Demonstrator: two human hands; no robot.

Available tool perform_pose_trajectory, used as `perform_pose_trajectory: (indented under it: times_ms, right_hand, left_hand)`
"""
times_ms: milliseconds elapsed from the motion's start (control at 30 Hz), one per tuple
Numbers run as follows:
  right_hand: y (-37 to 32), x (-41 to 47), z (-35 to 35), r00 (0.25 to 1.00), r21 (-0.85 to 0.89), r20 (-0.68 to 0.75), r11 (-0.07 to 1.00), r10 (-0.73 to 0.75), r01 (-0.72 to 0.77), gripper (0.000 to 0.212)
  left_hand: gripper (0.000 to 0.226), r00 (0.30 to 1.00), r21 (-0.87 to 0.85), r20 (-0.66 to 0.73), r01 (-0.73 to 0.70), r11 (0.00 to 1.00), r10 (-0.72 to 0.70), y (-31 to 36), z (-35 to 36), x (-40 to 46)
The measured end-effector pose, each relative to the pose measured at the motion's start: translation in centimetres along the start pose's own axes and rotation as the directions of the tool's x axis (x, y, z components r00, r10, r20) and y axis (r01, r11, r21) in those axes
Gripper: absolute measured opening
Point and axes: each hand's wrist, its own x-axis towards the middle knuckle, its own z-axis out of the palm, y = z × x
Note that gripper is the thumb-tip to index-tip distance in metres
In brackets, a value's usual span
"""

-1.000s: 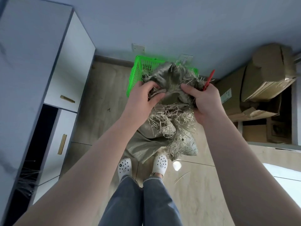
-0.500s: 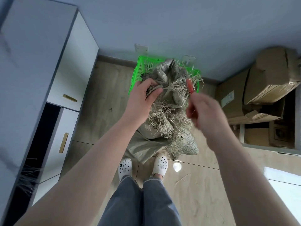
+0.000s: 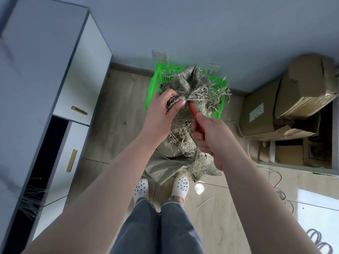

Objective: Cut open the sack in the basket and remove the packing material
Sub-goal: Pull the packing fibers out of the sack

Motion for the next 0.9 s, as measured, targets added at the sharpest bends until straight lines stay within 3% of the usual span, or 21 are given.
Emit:
perform_pose_trajectory:
  times_ms: [467, 667, 800, 900]
  right_hand:
    - [0.3, -0.2, 0.1, 1.000, 0.041, 0.006, 0.999, 0.018, -0.018, 0.037]
    - [0.0, 0.3, 0.2, 0.998, 0.154, 0.047, 0.988, -0.032, 0.024, 0.038]
    - [0.4, -0.5, -0.3, 0.993, 0.232, 0.105, 0.972, -0.061, 0.035, 0.038]
    - [0.4, -0.8, -0.5, 0.990, 0.259, 0.103, 0.964, -0.093, 0.064, 0.036]
  left_hand:
    - [0.015, 0.998, -0.022, -0.035, 0.053, 0.998, -0.053, 0.9, -0.2, -0.5]
    - [0.014, 0.998, -0.049, -0.020, 0.052, 0.997, -0.053, 1.1, -0.2, -0.8]
    - [0.025, 0.996, -0.323, 0.087, 0.013, 0.946, 0.016, 1.8, -0.1, -1.1]
    - [0.024, 0.976, -0.487, 0.207, 0.158, 0.859, -0.062, 2.4, 0.5, -1.3]
